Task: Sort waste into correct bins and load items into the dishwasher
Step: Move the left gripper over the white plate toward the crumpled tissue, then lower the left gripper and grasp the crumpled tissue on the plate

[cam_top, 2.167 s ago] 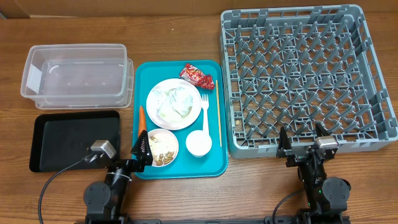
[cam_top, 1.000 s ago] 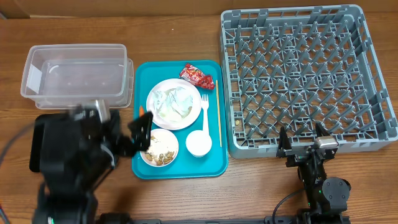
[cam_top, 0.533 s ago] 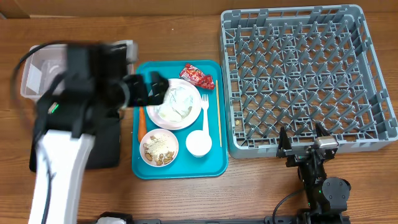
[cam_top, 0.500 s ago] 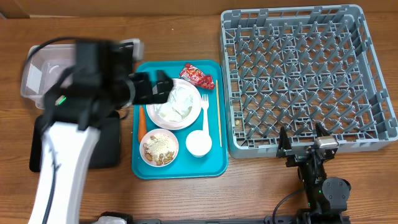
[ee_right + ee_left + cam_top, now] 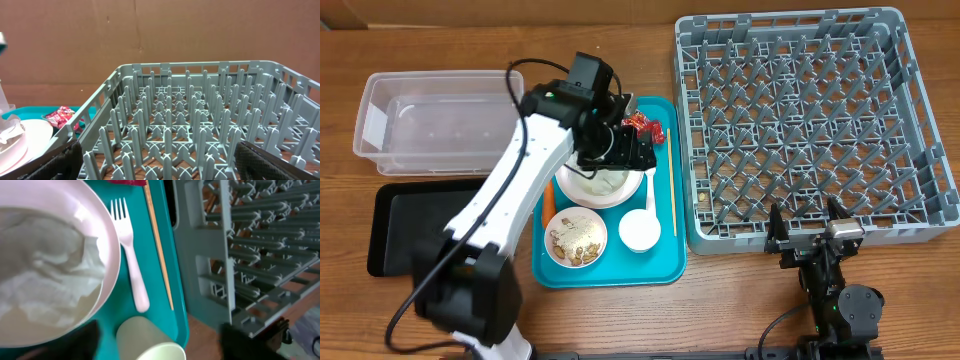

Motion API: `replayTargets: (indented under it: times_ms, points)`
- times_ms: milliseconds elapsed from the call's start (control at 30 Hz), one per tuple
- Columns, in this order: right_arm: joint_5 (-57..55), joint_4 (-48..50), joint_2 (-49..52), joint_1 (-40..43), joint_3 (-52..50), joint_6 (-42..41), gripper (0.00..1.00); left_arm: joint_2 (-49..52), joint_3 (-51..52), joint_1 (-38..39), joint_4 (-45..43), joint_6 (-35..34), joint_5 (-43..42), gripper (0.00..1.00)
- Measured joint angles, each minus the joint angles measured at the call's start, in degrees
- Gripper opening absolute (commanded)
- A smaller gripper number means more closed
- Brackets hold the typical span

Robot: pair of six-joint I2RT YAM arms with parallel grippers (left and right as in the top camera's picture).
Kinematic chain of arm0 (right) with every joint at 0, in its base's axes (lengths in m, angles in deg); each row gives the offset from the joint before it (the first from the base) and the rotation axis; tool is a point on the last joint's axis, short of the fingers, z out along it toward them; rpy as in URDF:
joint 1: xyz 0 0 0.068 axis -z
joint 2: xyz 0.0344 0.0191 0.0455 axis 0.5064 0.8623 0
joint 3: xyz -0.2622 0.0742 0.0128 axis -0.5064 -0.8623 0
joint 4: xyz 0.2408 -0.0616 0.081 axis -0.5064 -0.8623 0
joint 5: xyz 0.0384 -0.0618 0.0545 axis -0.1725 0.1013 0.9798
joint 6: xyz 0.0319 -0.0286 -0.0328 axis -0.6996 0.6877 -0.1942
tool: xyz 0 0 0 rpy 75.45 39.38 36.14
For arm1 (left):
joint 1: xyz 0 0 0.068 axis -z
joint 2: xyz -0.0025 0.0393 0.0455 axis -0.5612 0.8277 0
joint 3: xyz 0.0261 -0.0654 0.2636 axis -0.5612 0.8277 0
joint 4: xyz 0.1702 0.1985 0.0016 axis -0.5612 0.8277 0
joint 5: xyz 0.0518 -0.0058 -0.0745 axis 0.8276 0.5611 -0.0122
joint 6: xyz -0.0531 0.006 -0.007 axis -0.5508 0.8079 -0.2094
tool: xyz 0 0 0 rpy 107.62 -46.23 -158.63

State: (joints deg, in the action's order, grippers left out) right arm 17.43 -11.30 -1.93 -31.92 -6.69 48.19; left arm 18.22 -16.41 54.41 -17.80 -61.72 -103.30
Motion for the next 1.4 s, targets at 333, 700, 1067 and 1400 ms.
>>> replayTargets:
  times_ms: [333, 700, 1067, 1400]
  points:
    - [0.0, 0.0, 0.0, 0.0, 0.0, 0.0, 1.00, 2.5, 0.0, 0.0, -2.3, -3.7, 6.5, 0.49]
    - [0.0, 0.0, 0.0, 0.0, 0.0, 0.0, 1.00, 2.5, 0.0, 0.0, -0.8, -7.7, 13.8, 0.35]
    - [0.0, 0.0, 0.0, 0.0, 0.0, 0.0, 1.00, 2.5, 0.1, 0.0, -1.1, -8.2, 16.7, 0.14]
    - [0.0, 0.0, 0.0, 0.0, 0.0, 0.0, 1.00, 2.6, 7.5, 0.0, -12.1, -9.8, 18.0, 0.42]
